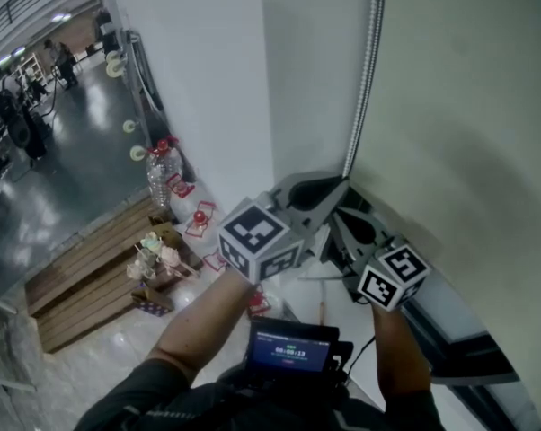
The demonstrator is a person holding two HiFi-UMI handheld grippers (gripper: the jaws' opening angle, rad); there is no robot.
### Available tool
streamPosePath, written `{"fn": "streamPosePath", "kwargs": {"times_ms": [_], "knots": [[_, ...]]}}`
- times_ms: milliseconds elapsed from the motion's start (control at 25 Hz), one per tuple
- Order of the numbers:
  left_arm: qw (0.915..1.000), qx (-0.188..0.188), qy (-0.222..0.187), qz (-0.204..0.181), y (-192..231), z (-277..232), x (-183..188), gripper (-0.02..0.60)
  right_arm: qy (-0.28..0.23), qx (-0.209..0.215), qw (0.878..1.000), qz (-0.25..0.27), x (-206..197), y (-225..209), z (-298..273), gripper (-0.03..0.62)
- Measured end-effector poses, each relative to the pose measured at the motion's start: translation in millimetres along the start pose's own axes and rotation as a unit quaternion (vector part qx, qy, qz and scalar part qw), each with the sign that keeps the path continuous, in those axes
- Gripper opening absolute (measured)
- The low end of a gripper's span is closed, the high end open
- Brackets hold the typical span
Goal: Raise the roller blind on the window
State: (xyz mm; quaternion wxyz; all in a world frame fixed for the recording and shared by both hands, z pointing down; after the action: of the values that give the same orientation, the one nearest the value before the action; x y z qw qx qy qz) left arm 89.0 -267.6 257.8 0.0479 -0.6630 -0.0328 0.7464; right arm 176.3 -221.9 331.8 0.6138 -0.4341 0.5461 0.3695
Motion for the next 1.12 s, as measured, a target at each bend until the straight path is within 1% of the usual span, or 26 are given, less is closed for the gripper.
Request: {"fn": "streamPosePath", "kwargs": {"times_ms": [400,600,760,880,1000,1040,1080,1120], "knots": [[1.0000,0.006,0.001,-0.003,0.6,4.8,-6.2,-0.002,-0.003,0.013,1.000,0.004,-6.4,0.3,-4.2,0.000],[0.9995,0.009,0.027,0.012,1.2,4.6,-29.9,-0.003,0.028,-0.001,1.000,-0.004,-28.4,-5.1,-4.3,0.000],[0.9992,0.009,0.031,0.022,2.2,6.9,-44.2,-0.003,0.040,-0.006,0.999,-0.016,-41.1,-7.4,-3.8,0.000],[0.9993,0.008,0.025,0.028,-0.3,6.3,-47.3,-0.003,0.042,-0.006,0.999,-0.018,-45.4,-8.6,-4.0,0.000],[0.9992,0.008,0.025,0.028,1.9,7.8,-48.4,-0.003,0.054,-0.015,0.998,0.003,-42.9,-9.1,-2.1,0.002],[0.9993,0.008,0.026,0.027,3.6,8.6,-49.2,-0.003,0.060,-0.022,0.998,0.014,-40.3,-10.3,-0.3,0.013],[0.9993,0.009,0.025,0.027,5.1,9.4,-49.7,-0.003,0.062,-0.031,0.997,0.024,-36.5,-12.3,2.8,0.044],[0.9993,0.010,0.024,0.028,5.9,10.1,-50.3,-0.003,0.059,-0.038,0.997,0.029,-31.1,-15.1,7.4,0.044]]}}
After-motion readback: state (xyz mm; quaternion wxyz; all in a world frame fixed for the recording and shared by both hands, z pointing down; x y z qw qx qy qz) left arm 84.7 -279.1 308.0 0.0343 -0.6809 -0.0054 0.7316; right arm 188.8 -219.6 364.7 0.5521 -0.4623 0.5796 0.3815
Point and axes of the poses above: the fingertips, and each gripper's own axes: z backward along the fingers, y to its left, x out of its top, the point moved 7 cm from there along z, backward along the fingers, and after that the axes turned 10 degrees about -x, right-handed, at the moved point
